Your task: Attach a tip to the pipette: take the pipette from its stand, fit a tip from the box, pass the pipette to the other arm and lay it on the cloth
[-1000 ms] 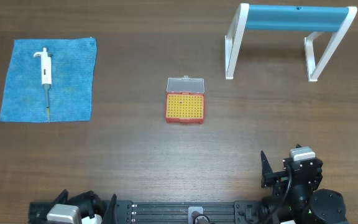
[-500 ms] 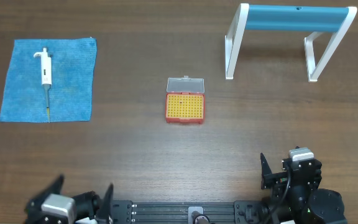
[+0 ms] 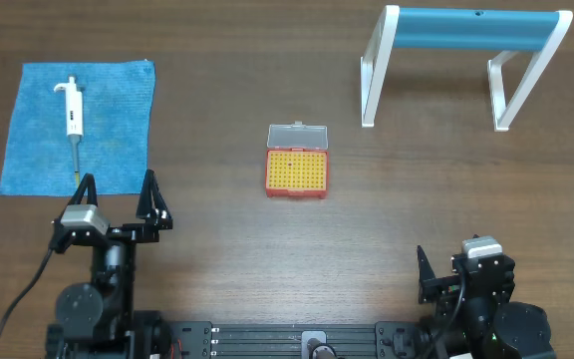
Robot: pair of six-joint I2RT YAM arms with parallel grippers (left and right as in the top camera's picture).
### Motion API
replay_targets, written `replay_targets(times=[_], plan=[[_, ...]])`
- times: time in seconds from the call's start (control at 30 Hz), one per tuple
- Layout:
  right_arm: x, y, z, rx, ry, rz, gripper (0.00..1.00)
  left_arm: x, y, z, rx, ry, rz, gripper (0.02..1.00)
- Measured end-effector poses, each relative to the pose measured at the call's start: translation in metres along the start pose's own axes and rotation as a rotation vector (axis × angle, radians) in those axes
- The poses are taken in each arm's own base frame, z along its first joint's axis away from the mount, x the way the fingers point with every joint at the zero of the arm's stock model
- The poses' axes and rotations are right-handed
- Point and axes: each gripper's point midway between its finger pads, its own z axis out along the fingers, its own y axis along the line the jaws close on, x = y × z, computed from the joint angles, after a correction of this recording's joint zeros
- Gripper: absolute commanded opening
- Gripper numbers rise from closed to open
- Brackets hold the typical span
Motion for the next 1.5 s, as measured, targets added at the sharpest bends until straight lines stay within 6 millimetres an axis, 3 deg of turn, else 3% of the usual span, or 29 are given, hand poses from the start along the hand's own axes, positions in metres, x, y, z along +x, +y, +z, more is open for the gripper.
replay_targets(times=[0.13, 0.3, 0.37, 0.47, 1.33, 1.4, 1.5], plan=[[0.0, 0.0, 0.0, 0.0, 0.0, 0.0, 0.847, 0.053, 0.019, 0.005, -0.053, 0.096, 0.002, 0.996], [0.0, 0.0, 0.0, 0.0, 0.0, 0.0, 0.847, 0.078, 0.023, 0.008, -0.044, 0.119, 0.012, 0.996], [0.0, 0.0, 0.0, 0.0, 0.0, 0.0, 0.847, 0.08, 0.02, 0.007, -0.02, 0.132, 0.088, 0.996], [0.0, 0.0, 0.0, 0.0, 0.001, 0.0, 0.849, 0.1, 0.019, 0.004, 0.001, 0.215, 0.142, 0.996], [-0.001, 0.0, 0.0, 0.0, -0.003, 0.0, 0.847, 0.1, 0.015, 0.004, 0.025, 0.216, 0.17, 0.996], [-0.019, -0.005, 0.003, 0.03, -0.081, 0.007, 0.849, 0.1, 0.015, 0.004, 0.025, 0.216, 0.17, 0.998], [-0.061, -0.032, 0.014, 0.171, -0.291, 0.03, 0.847, 0.1, 0.015, 0.004, 0.029, 0.215, 0.17, 0.996]])
